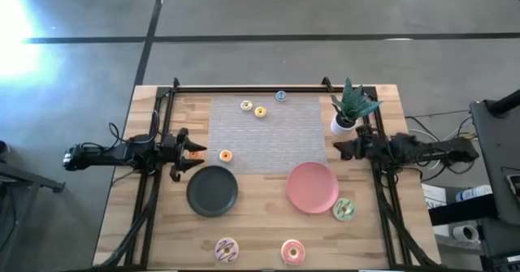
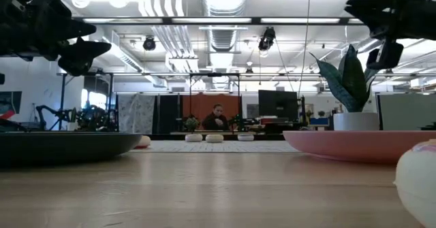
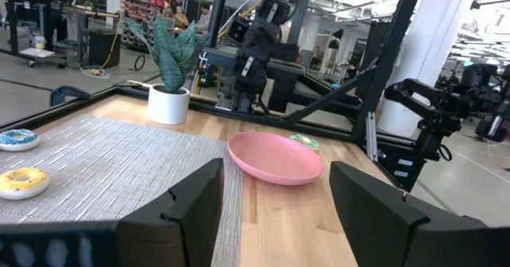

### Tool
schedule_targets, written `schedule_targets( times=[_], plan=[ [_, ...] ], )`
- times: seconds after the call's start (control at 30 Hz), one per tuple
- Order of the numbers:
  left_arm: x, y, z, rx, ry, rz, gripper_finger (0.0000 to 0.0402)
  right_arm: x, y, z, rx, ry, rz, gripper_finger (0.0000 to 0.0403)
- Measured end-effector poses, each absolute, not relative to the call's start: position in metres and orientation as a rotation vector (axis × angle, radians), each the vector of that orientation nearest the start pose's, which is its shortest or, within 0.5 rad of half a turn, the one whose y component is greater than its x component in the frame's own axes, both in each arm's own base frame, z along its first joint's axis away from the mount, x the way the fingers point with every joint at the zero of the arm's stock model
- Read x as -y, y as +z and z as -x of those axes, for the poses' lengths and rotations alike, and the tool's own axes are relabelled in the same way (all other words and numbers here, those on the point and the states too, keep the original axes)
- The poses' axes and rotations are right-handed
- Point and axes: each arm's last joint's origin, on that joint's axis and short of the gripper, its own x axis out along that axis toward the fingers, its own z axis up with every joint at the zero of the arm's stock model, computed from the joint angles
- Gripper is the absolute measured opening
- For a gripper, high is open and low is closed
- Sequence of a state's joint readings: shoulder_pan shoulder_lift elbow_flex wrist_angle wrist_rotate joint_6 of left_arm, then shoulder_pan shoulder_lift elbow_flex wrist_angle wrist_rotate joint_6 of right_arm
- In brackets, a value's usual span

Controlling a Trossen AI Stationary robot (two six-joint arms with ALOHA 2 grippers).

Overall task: Pick & Place donuts
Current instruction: Put the large light blue donut on the pink plate

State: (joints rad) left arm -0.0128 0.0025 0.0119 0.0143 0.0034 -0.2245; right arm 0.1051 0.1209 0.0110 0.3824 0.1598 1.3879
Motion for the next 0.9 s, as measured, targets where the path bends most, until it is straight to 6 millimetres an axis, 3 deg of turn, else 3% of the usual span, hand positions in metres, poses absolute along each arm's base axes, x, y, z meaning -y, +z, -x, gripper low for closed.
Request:
schedule_targets(
  times=[0.1,0.23,0.33,0.5,0.63,0.9],
  plan=[
    [0.001,0.169,-0.097,0.022,-0.019,0.225,0.0204,-0.011,0.194,-0.111,0.090,0.065,-1.467,0.0034],
    [0.001,0.169,-0.097,0.021,-0.019,0.225,0.0204,-0.023,0.202,-0.125,-0.414,-0.107,-1.415,0.0034],
    [0.001,0.169,-0.097,0.022,-0.019,0.225,0.0204,-0.031,0.214,-0.130,-0.788,-0.247,-1.296,0.0034],
    [0.001,0.169,-0.097,0.022,-0.019,0.225,0.0204,-0.044,0.246,-0.142,-1.127,-0.361,-1.068,0.0042],
    [0.001,0.169,-0.097,0.022,-0.019,0.225,0.0204,-0.060,0.249,-0.157,-1.338,-0.345,-0.946,0.0085],
    [0.001,0.169,-0.097,0.022,-0.019,0.225,0.0204,-0.100,0.219,-0.188,-1.587,-0.252,-0.712,0.0219]
  ],
)
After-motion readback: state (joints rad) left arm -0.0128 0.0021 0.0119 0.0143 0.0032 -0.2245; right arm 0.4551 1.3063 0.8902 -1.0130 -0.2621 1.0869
